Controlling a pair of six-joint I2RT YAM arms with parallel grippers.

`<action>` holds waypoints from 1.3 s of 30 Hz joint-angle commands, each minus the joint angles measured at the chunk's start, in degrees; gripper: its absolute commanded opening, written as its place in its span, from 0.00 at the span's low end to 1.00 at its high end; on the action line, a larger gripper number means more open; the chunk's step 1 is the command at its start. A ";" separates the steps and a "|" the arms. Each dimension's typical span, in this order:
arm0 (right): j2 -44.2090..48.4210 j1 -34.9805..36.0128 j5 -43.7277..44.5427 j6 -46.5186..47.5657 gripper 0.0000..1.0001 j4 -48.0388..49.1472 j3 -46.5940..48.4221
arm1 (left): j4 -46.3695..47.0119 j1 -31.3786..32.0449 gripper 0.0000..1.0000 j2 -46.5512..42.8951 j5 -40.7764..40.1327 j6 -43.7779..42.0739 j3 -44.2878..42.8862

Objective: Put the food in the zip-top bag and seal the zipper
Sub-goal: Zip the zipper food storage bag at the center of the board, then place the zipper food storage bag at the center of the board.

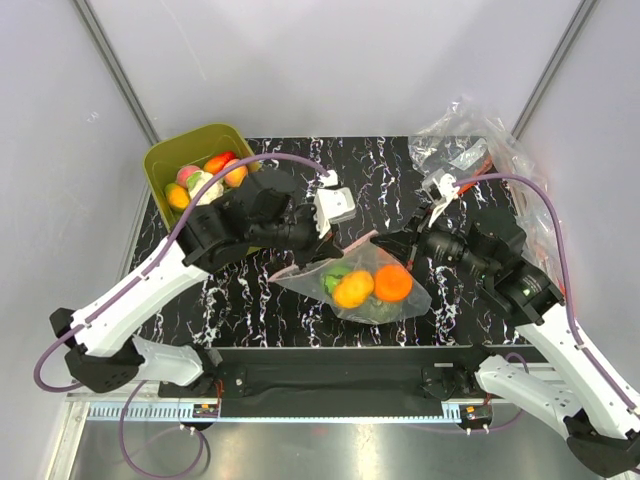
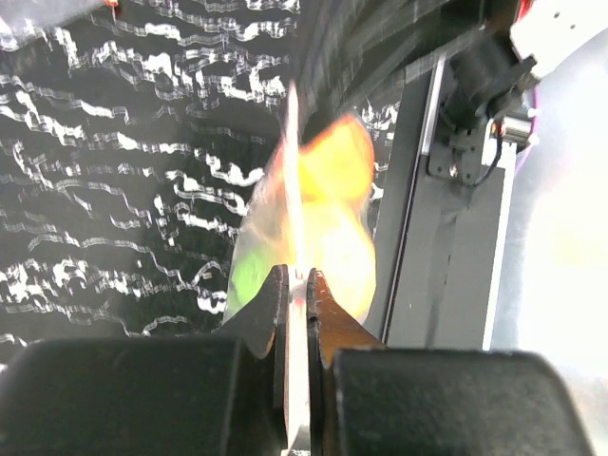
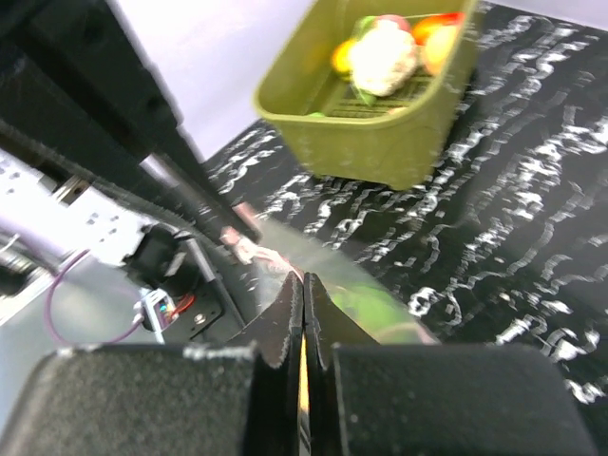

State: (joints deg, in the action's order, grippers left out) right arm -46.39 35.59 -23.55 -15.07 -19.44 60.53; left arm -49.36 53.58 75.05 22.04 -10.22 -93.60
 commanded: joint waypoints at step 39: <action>-24.09 -1.40 33.40 -2.15 0.00 1.14 17.43 | -10.31 -8.03 0.00 -20.38 -18.88 20.50 20.04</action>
State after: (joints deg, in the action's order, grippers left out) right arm -70.02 35.92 6.92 -16.80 -25.85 74.67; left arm -54.87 48.27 56.58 5.13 8.27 -73.97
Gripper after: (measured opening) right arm 0.009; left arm 0.047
